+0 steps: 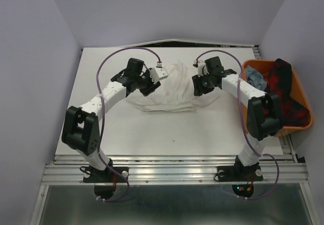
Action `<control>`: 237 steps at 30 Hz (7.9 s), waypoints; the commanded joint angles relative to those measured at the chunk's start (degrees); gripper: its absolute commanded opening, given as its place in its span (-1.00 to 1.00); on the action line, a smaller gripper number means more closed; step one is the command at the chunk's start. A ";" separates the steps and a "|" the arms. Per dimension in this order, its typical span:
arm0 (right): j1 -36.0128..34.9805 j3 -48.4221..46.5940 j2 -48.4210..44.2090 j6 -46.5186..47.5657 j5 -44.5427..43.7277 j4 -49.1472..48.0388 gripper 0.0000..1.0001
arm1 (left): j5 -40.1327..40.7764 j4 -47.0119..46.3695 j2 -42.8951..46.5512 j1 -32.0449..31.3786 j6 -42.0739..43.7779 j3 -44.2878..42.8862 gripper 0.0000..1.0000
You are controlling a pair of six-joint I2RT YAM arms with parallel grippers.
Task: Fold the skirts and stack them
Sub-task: Flatten the skirt out
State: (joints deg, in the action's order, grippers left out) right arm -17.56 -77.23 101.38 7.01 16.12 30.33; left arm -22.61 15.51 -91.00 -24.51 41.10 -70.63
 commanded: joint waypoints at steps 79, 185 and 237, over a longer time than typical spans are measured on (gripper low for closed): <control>6.49 -14.80 6.64 -8.77 7.07 1.65 0.57 | 2.83 -7.17 1.18 -16.38 -23.70 -9.09 0.66; 15.79 -5.22 10.32 -15.97 35.55 -8.52 -0.99 | -24.94 -41.88 -14.74 18.27 -62.99 10.86 0.35; 10.44 4.23 -9.87 38.68 18.94 11.00 0.62 | 4.52 1.02 19.20 -12.40 -0.14 27.83 0.72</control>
State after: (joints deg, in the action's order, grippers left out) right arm -7.16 -82.74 98.70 30.06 33.61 40.16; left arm -16.36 20.32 -68.99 -36.93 42.50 -42.63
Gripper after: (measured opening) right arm 0.812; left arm 0.861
